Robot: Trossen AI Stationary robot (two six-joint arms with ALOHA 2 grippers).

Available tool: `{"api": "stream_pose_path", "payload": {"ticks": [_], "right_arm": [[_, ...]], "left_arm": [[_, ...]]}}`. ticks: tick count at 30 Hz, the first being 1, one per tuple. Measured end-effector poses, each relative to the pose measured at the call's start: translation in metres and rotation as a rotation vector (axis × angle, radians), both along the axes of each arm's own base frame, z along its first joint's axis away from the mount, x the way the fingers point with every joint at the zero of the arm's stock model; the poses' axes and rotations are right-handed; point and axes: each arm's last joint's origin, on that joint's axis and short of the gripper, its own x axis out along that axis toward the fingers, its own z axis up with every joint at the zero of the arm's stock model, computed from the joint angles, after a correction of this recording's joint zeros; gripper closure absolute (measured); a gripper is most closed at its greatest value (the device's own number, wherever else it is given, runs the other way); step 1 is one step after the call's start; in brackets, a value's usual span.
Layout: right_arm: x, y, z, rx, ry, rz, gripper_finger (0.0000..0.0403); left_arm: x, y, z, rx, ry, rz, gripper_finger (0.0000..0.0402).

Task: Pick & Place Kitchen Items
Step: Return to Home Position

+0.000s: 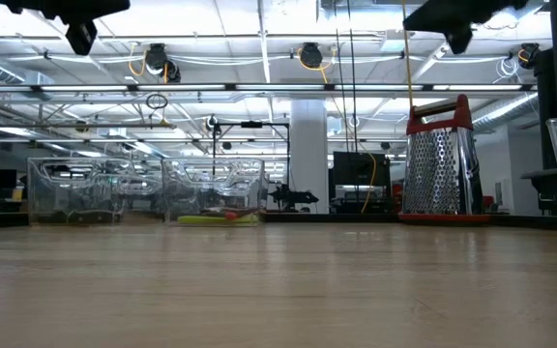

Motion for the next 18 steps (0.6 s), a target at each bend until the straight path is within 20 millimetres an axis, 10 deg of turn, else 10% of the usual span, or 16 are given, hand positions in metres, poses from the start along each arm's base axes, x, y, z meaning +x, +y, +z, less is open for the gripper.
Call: {"api": "stream_pose_path", "payload": {"ticks": [18], "right_arm": [[-0.068,-0.004,-0.038,0.039,-0.149,-0.007,0.0398]], "left_arm": [[-0.039,-0.002,-0.04,0.003,-0.067,0.021,0.039]]}}
